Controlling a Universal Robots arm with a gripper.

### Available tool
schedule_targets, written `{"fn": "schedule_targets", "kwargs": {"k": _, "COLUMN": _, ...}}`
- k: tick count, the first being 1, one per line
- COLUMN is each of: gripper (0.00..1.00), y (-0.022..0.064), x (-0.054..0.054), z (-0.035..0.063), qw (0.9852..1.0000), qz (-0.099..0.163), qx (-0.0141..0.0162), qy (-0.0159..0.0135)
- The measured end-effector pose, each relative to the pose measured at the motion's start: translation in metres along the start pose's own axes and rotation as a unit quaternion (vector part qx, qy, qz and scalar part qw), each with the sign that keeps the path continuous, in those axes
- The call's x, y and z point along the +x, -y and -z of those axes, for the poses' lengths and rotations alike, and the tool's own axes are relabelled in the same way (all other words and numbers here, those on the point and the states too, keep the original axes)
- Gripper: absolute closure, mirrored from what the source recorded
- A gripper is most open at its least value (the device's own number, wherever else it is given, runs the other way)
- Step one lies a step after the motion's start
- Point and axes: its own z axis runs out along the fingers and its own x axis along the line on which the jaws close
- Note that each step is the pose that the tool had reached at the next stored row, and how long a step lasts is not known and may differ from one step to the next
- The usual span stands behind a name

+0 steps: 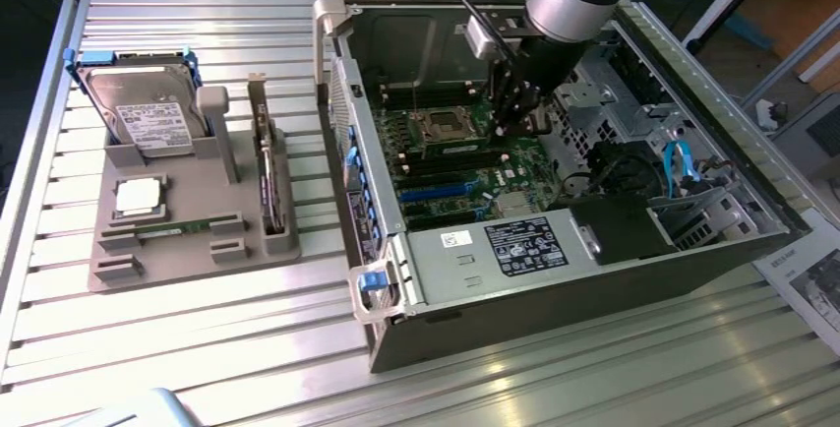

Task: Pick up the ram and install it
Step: 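Insert the ram into the slot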

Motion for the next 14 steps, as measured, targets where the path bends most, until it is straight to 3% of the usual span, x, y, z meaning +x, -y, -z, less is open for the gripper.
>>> {"fn": "schedule_targets", "kwargs": {"k": 5, "gripper": 0.88, "y": -0.0096, "x": -0.0041, "z": -0.0031, "qw": 1.0000, "qz": 0.000, "qx": 0.0018, "qy": 0.0000}}
{"fn": "schedule_targets", "kwargs": {"k": 14, "gripper": 0.88, "y": -0.0107, "x": -0.0042, "z": -0.0082, "qw": 1.0000, "qz": 0.000, "qx": 0.0021, "qy": 0.0000}}
